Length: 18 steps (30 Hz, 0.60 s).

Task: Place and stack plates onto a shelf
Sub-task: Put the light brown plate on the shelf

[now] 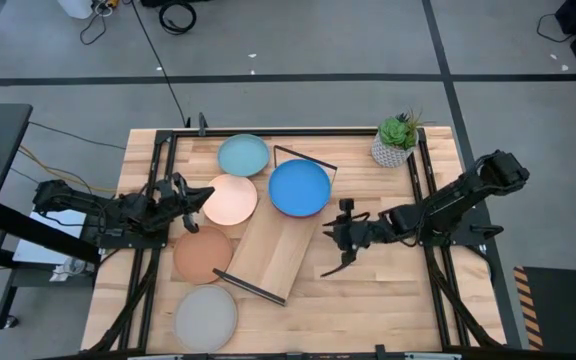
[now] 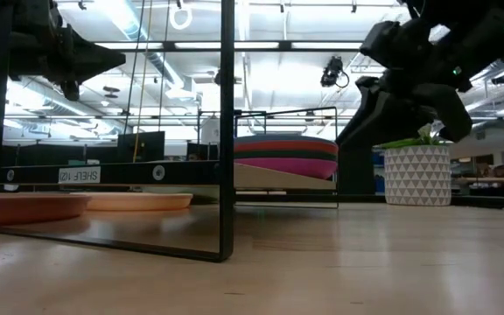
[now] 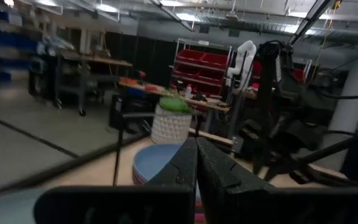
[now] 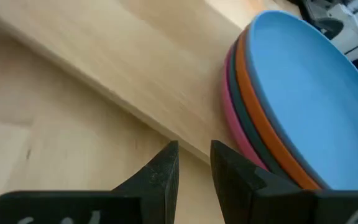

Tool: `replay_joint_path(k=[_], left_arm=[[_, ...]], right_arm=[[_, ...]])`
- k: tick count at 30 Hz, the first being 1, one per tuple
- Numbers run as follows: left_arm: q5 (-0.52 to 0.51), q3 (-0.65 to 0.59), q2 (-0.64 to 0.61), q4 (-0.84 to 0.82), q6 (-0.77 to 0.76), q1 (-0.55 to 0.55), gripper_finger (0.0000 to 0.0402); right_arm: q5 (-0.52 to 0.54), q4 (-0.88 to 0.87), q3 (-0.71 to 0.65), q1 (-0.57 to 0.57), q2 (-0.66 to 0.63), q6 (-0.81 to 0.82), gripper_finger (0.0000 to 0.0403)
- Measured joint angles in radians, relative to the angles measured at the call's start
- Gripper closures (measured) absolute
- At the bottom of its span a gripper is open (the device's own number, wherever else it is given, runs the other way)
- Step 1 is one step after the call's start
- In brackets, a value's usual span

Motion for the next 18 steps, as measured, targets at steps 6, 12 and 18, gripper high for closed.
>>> replay_joint_path(k=[6, 12, 18], left_arm=[[0.03, 0.0, 0.019, -0.055, -0.203, 0.0, 0.0392], [0.109, 0.077, 0.045, -0.17, -0.351, 0.014, 0.0392], [0.143, 0.316, 0.18, -0.494, -0.397, 0.054, 0.0392]], right_arm=[[-0.093, 0.321, -0.151, -0.012, 0.001, 0.019, 0.0305], [-0.066, 0.37, -0.218, -0.016, -0.004, -0.034, 0.0305], [-0.001, 0.407, -0.22, -0.055, -0.004, -0.137, 0.0305]])
